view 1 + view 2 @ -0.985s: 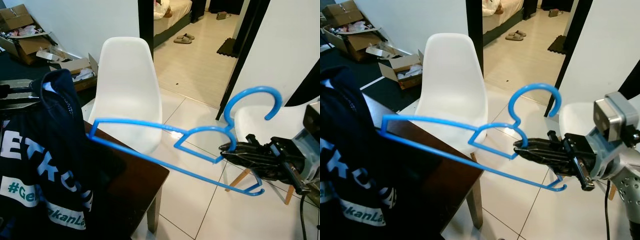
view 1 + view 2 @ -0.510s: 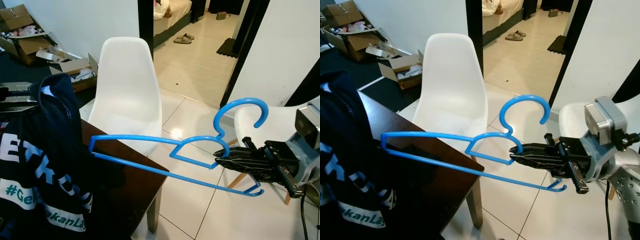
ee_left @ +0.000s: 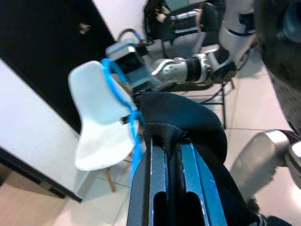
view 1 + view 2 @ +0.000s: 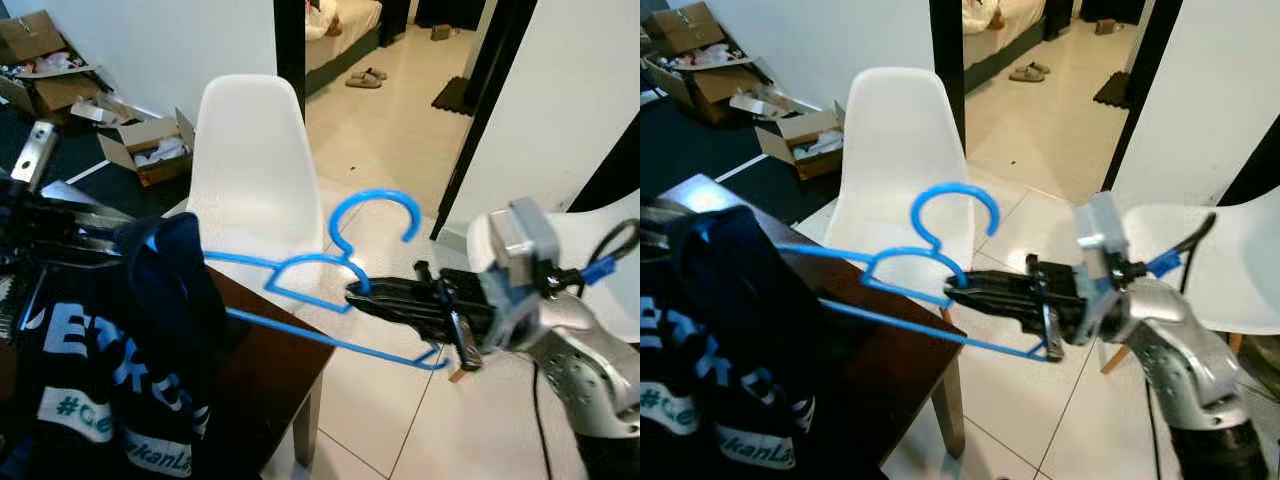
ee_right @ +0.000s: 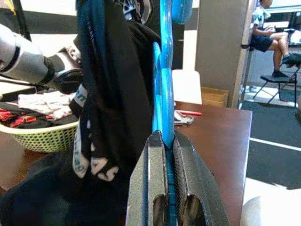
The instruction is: Hang hanger
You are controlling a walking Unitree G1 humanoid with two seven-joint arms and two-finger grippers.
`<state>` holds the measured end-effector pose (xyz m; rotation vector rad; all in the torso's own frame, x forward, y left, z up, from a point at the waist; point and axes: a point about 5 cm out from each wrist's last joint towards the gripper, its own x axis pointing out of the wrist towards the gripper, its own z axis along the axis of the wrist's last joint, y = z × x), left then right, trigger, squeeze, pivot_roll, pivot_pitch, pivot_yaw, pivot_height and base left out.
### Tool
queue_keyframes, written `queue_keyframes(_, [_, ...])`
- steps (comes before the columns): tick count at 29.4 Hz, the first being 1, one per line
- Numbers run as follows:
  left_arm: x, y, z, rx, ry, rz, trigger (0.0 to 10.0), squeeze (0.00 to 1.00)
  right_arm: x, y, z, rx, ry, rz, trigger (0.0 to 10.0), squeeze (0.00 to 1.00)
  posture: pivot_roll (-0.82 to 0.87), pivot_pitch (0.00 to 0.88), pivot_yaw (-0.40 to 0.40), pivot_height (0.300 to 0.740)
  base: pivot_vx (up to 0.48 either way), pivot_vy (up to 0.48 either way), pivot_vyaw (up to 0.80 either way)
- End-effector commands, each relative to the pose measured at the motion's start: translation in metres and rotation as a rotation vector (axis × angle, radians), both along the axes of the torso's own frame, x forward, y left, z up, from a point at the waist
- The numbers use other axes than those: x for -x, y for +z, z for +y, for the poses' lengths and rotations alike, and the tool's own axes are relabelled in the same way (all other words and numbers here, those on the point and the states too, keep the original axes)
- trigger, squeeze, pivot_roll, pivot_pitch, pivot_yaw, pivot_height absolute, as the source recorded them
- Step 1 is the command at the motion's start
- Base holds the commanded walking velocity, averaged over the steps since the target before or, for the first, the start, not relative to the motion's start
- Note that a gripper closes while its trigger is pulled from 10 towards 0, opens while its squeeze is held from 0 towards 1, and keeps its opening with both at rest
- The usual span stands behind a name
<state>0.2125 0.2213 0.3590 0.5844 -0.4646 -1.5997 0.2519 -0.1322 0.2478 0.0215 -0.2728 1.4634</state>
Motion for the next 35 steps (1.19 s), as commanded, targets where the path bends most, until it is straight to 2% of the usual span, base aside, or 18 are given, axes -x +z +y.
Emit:
queue_keyframes(1, [0.003, 0.003, -0.003, -0.033, -0.009, -0.035, 10.0, 0.00, -0.005, -0.002, 0.004, 0.000, -0.040, 0.001, 10.0, 0.00, 0.03, 0.095, 0.029, 0.740, 0.000, 0.000, 0.00])
queue_keyframes(2, [0.003, 0.003, -0.003, -0.033, -0.009, -0.035, 10.0, 0.00, -0.005, -0.002, 0.004, 0.000, -0.040, 0.001, 10.0, 0.00, 0.03, 0.095, 0.029, 0.740, 0.000, 0.000, 0.00])
queue_keyframes(4, [0.004, 0.010, 0.002, -0.053, 0.067, -0.090, 10.0, 0.00, -0.015, -0.004, 0.005, -0.033, -0.142, 0.013, 10.0, 0.00, 0.03, 0.096, 0.030, 0.740, 0.000, 0.000, 0.00])
queue_keyframes(6, [0.004, 0.012, 0.004, -0.054, 0.090, -0.105, 10.0, 0.00, -0.018, -0.004, 0.005, -0.039, -0.172, 0.015, 10.0, 0.00, 0.03, 0.096, 0.030, 0.740, 0.000, 0.000, 0.00])
queue_keyframes(10, [0.014, 0.027, 0.019, -0.047, 0.213, -0.190, 10.0, 0.00, -0.029, 0.000, -0.008, -0.105, -0.304, 0.033, 10.0, 0.00, 0.04, 0.102, 0.027, 0.740, 0.000, 0.000, 0.00])
queue_keyframes(11, [0.014, 0.027, 0.019, -0.047, 0.213, -0.190, 10.0, 0.00, -0.029, 0.000, -0.008, -0.105, -0.304, 0.033, 10.0, 0.00, 0.04, 0.102, 0.027, 0.740, 0.000, 0.000, 0.00])
queue_keyframes(13, [0.025, 0.038, 0.031, -0.042, 0.332, -0.264, 10.0, 0.00, -0.037, 0.005, -0.023, -0.190, -0.410, 0.047, 10.0, 0.00, 0.04, 0.104, 0.017, 0.740, 0.000, 0.000, 0.00])
queue_keyframes(15, [0.027, 0.039, 0.033, -0.039, 0.355, -0.277, 10.0, 0.00, -0.039, 0.007, -0.026, -0.213, -0.435, 0.050, 10.0, 0.00, 0.04, 0.104, 0.017, 0.740, 0.000, 0.000, 0.00])
queue_keyframes(16, [0.032, 0.042, 0.040, -0.025, 0.414, -0.300, 10.0, 0.00, -0.043, 0.012, -0.035, -0.293, -0.489, 0.056, 10.0, 0.00, 0.05, 0.107, 0.011, 0.740, 0.000, 0.000, 0.00])
queue_keyframes(22, [0.038, 0.045, 0.056, 0.013, 0.526, -0.329, 10.0, 0.00, -0.046, 0.020, -0.044, -0.407, -0.531, 0.058, 10.0, 0.00, 0.06, 0.108, 0.002, 0.740, 0.000, 0.000, 0.00])
queue_keyframes(25, [0.037, 0.044, 0.065, 0.051, 0.596, -0.337, 10.0, 0.00, -0.045, 0.023, -0.045, -0.456, -0.510, 0.058, 10.0, 0.00, 0.07, 0.108, 0.000, 0.740, 0.000, 0.000, 0.00])
queue_keyframes(28, [0.036, 0.043, 0.068, 0.070, 0.608, -0.337, 10.0, 0.00, -0.043, 0.022, -0.041, -0.441, -0.481, 0.053, 10.0, 0.00, 0.07, 0.107, 0.001, 0.740, 0.000, 0.000, 0.00])
queue_keyframes(29, [0.034, 0.041, 0.068, 0.081, 0.605, -0.330, 10.0, 0.00, -0.035, 0.021, -0.035, -0.414, -0.390, 0.041, 10.0, 0.00, 0.07, 0.105, 0.001, 0.740, 0.000, 0.000, 0.00])
queue_keyframes(30, [0.034, 0.041, 0.068, 0.081, 0.605, -0.330, 10.0, 0.00, -0.035, 0.021, -0.035, -0.414, -0.390, 0.041, 10.0, 0.00, 0.07, 0.105, 0.001, 0.740, 0.000, 0.000, 0.00])
queue_keyframes(33, [0.030, 0.035, 0.062, 0.102, 0.557, -0.301, 10.0, 0.00, 0.008, 0.012, -0.027, -0.278, -0.047, -0.010, 10.0, 0.00, 0.07, 0.102, 0.004, 0.740, 0.000, 0.000, 0.00])
queue_keyframes(35, [0.028, 0.033, 0.059, 0.108, 0.526, -0.284, 10.0, 0.00, 0.018, 0.012, -0.028, -0.262, 0.037, 0.001, 10.0, 0.00, 0.07, 0.102, 0.005, 0.740, 0.000, 0.000, 0.00])
